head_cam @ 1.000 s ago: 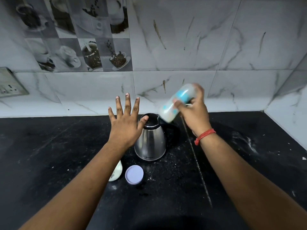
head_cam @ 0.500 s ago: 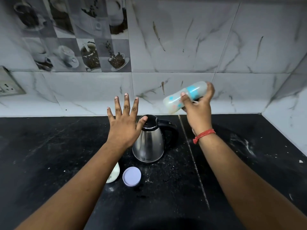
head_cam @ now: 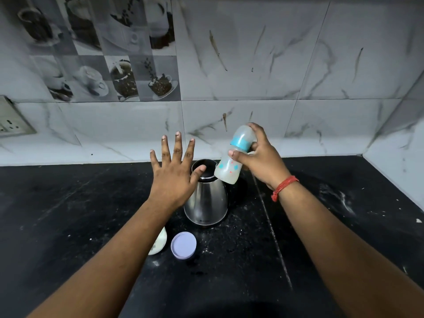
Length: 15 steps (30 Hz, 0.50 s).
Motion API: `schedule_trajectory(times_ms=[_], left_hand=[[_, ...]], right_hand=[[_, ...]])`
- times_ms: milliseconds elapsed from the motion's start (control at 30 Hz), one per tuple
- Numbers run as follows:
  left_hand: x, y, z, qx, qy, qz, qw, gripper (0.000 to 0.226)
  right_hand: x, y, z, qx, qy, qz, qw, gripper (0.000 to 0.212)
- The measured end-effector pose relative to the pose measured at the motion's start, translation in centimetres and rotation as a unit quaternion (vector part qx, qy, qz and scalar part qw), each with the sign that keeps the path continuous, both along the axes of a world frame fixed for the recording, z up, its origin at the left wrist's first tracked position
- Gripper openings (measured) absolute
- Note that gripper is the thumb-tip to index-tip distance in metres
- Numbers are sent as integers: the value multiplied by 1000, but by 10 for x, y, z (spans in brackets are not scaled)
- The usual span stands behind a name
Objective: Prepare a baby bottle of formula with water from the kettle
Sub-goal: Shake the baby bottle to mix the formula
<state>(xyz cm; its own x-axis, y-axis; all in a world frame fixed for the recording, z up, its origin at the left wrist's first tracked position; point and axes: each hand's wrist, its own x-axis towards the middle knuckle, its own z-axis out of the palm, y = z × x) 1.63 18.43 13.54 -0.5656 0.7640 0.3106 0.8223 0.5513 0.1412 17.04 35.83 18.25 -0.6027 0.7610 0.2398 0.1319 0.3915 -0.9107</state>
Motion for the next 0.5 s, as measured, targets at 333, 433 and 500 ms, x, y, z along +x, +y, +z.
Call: schedule_trajectory(times_ms=[333,433,500], left_hand=[[0,2,2,5,-4,4,1000,82],[0,-1,2,3,2,1,1000,82],[0,-1,3,4,-6,2,1000,82]], right_hand=[[4,1,0,-14,88,-65,994,75],[3,0,5,7,6,-11,1000,79],[4,2,2,5,43,-46,998,77]])
